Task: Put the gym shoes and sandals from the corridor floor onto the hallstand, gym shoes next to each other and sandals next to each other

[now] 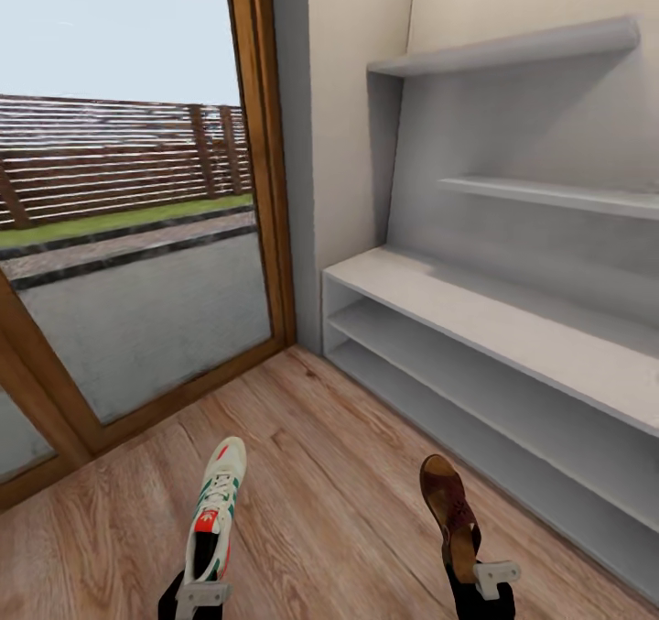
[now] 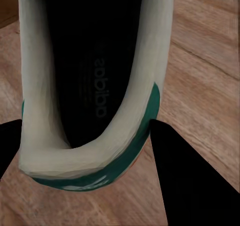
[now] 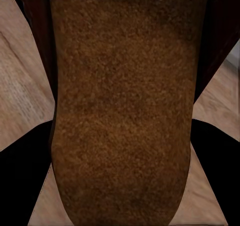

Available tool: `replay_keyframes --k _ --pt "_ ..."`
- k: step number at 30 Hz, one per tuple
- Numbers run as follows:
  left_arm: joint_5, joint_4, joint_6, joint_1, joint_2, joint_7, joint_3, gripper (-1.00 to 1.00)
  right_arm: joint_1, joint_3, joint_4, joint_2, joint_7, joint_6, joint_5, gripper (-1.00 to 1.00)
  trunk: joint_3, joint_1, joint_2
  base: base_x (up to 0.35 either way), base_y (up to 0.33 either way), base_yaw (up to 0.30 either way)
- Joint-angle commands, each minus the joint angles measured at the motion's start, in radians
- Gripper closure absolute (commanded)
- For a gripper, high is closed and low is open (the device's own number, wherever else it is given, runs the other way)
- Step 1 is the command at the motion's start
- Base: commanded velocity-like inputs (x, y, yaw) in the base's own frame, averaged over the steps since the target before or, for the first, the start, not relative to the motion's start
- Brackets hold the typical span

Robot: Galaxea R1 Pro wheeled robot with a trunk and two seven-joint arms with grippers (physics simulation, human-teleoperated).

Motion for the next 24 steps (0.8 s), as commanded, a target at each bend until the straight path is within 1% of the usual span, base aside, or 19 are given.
replay_keyframes --k 1,12,15,24 --pt "-0.012 0.001 -0.003 0.0 0.0 0.008 0.002 1.0 -0.001 -0.009 0.001 0.0 0.008 -0.003 0.005 1.0 -0.001 0.0 0.0 0.122 0.263 -0.264" --pt "-0.013 0.001 -0.003 0.0 -0.001 0.008 0.002 1.0 -0.001 -0.009 0.001 0.0 0.008 -0.003 0.005 1.0 -0.001 0.0 0.0 0.172 0.268 -0.263" --pt "-0.013 0.001 -0.003 0.0 -0.001 0.008 0.002 1.0 -0.001 -0.009 0.001 0.0 0.008 -0.003 0.005 1.0 -0.001 0.0 0.0 0.087 0.079 -0.264" --pt "-0.013 0.001 -0.003 0.0 0.0 0.008 0.002 1.0 -0.001 -0.009 0.001 0.0 0.007 -0.003 0.005 1.0 -0.001 0.0 0.0 0.003 0.003 -0.263"
